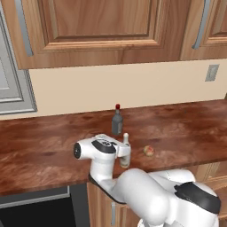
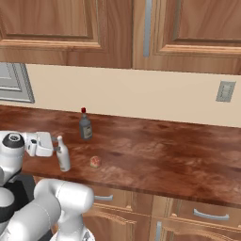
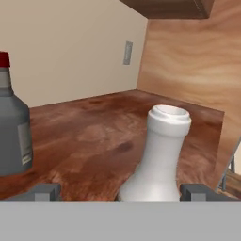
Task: Place the liquors on the top shelf of the fridge to keep them out of children's reach, and place the peach on lower shelves for easy access.
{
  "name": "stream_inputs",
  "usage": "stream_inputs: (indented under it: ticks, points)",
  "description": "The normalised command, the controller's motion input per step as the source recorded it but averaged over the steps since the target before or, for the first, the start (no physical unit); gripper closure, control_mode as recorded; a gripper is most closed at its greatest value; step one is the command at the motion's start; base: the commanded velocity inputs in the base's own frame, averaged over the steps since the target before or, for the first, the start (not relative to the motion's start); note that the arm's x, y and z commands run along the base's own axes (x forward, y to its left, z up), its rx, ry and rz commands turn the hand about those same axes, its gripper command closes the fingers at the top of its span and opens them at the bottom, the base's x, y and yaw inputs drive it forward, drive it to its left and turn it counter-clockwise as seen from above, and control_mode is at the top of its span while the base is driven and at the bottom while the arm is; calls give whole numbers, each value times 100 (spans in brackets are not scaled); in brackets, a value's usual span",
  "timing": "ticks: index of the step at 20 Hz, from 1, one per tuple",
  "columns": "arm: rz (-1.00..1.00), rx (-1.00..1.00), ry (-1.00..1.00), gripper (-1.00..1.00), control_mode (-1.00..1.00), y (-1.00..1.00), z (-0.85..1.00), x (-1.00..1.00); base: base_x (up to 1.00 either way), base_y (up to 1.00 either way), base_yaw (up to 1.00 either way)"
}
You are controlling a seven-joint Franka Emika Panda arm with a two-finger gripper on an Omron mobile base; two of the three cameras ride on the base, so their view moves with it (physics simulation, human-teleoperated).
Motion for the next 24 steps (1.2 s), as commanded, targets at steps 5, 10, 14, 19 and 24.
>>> stream_inputs:
  ticks: [5, 10, 14, 19, 24]
  points:
    - [0, 0, 0, -100, -100, 0, -4, 0, 0, 0, 0]
    - [0, 0, 0, -100, -100, 0, 0, 0, 0, 0, 0]
    - [0, 0, -2, -100, -100, -3, 0, -1, 0, 0, 0]
    - [0, 0, -6, -100, -100, -10, 0, -10, 0, 0, 0]
    - [0, 0, -7, -100, -100, -6, 1, -27, 0, 0, 0]
